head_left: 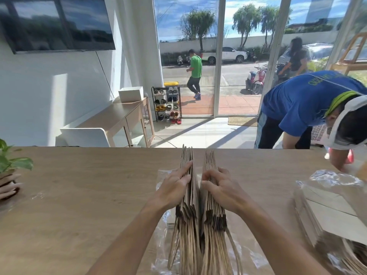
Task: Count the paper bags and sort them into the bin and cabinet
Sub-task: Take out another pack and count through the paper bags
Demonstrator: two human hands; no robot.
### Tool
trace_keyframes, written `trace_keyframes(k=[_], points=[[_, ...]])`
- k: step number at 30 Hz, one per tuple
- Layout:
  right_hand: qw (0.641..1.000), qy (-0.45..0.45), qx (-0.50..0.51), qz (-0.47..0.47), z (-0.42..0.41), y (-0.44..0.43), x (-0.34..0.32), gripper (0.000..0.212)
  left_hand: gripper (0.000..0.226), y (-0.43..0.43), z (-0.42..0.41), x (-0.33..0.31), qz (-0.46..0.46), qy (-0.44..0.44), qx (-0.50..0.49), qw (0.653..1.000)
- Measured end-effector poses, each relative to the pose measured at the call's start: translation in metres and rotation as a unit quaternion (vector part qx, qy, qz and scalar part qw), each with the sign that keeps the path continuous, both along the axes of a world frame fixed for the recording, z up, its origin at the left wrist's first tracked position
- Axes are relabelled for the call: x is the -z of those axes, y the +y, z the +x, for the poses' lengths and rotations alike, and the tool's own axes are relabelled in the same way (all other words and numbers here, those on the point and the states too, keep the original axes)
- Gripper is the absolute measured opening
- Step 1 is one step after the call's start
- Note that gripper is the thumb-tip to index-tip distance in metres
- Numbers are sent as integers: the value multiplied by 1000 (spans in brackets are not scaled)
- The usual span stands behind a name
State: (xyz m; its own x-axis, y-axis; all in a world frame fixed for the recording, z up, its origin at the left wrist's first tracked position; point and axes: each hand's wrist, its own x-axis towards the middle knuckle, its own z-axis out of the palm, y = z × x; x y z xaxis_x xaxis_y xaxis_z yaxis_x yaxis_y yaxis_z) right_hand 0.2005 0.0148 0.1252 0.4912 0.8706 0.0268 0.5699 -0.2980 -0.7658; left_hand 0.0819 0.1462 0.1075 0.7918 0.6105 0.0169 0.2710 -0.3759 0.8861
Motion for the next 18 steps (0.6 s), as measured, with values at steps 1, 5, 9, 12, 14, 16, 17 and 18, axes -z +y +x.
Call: trace_keyframes(k=[1, 5, 9, 12, 14, 16, 17, 18], points=[[1000, -13, 3, -7, 1, 0, 1, 17, 47, 0, 0, 0, 0, 0, 0, 1000], [999, -31, 4, -24, 0, 1, -2, 36, 47, -1, -1, -1, 6, -1, -8, 1000], [999, -41, 4, -17, 0, 4, -3, 27, 47, -3, -2, -3, 10, 4, -4, 1000], [1000, -21, 5, -1, -1, 4, -3, 21, 48, -4, -3, -5, 14, 7, -13, 1000], [1000, -2, 0, 13, 0, 2, -3, 36, 49, -5, -4, -5, 12, 7, -13, 1000], [1000, 11, -11, 10, 1, 0, -4, 45, 49, -5, -4, -6, 12, 8, -8, 1000], [1000, 15, -14, 7, 1, 0, -4, 39, 49, -6, -4, -6, 12, 8, -6, 1000], [1000, 16, -15, 4, 1, 0, -4, 30, 49, -6, -4, -6, 14, 7, -5, 1000]])
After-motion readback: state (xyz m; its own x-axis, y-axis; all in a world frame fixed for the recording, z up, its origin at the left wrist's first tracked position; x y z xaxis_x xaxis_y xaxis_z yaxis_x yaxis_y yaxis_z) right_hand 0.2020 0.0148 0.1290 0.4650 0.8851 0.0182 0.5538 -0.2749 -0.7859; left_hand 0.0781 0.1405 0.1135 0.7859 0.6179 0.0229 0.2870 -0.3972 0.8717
